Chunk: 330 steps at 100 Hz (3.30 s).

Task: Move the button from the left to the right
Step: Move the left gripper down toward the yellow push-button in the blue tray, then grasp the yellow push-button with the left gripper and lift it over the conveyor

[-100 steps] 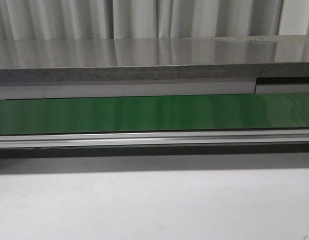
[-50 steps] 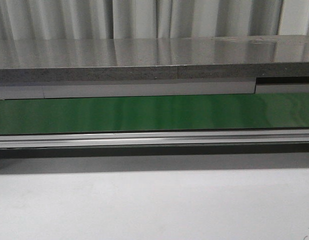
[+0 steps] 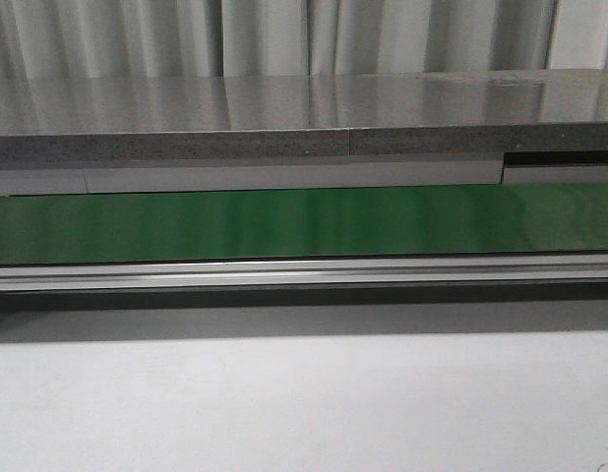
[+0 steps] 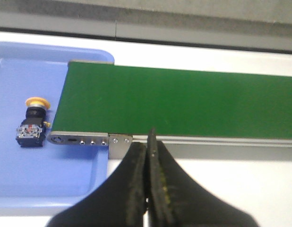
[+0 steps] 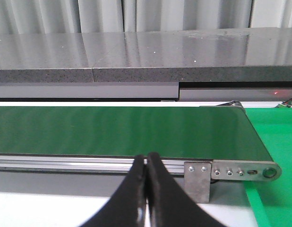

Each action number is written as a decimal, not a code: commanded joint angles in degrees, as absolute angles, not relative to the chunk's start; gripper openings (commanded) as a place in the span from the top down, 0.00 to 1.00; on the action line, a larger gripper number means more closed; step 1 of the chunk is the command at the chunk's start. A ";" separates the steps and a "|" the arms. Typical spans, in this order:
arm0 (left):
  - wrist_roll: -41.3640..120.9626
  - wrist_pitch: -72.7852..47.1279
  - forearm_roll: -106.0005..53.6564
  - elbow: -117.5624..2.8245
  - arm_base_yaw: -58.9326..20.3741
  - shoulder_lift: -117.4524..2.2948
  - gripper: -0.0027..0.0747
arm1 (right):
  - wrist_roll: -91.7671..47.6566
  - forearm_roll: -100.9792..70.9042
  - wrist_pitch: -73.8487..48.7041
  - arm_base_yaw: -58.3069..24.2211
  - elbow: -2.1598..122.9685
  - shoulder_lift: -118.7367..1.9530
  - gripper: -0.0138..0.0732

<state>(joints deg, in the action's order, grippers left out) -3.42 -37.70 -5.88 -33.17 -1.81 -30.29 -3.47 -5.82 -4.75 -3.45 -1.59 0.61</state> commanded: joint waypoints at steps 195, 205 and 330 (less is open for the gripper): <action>-7.32 -33.87 -0.57 -58.33 21.13 -76.85 0.12 | -3.48 -5.38 0.00 -3.39 -0.60 1.65 0.92; -7.20 -34.15 -0.57 -62.15 21.14 -82.78 0.12 | -3.48 -5.38 0.00 -3.39 -0.60 1.65 0.92; -3.42 -40.22 -2.03 -76.32 21.14 -112.03 0.12 | -3.48 -5.38 0.00 -3.39 -0.60 1.65 0.92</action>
<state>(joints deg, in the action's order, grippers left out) -3.53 -40.90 -1.55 -74.66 20.93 -113.74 -3.47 -5.82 -4.75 -3.45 -1.59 0.61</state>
